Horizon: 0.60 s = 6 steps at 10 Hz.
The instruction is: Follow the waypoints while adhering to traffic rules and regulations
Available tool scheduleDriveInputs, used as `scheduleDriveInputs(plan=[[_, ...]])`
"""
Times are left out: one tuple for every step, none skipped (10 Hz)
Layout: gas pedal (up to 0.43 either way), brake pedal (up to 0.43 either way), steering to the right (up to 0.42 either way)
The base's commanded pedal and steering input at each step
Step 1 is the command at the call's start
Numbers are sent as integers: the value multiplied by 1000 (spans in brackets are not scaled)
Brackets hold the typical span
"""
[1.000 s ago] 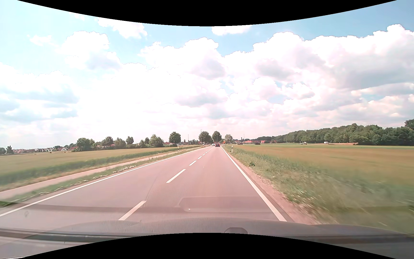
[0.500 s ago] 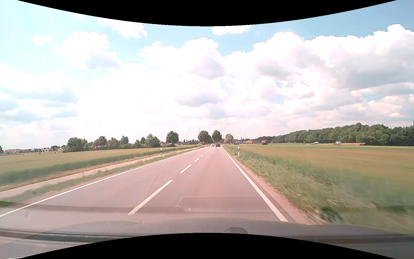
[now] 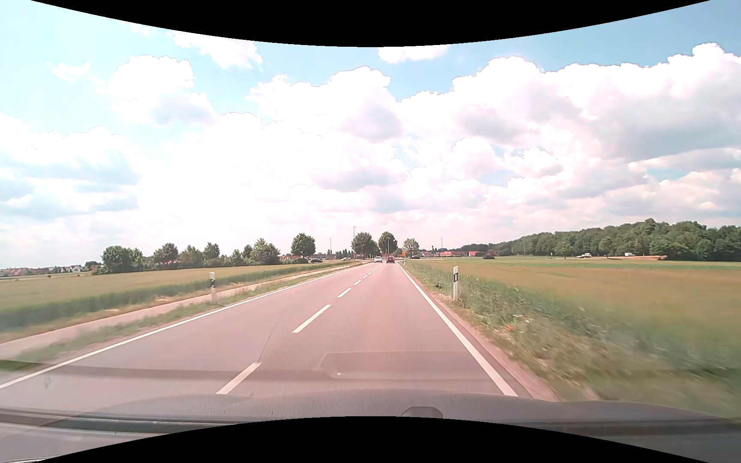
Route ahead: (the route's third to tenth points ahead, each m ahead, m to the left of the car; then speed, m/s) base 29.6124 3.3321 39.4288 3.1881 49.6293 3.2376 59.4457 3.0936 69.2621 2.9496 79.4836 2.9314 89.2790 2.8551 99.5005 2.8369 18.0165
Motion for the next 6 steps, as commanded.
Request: scheduleDriveInputs(plan=[[98,0,-1],[98,0,-1],[98,0,-1],[98,0,-1],[98,0,0],[87,0,-1]])
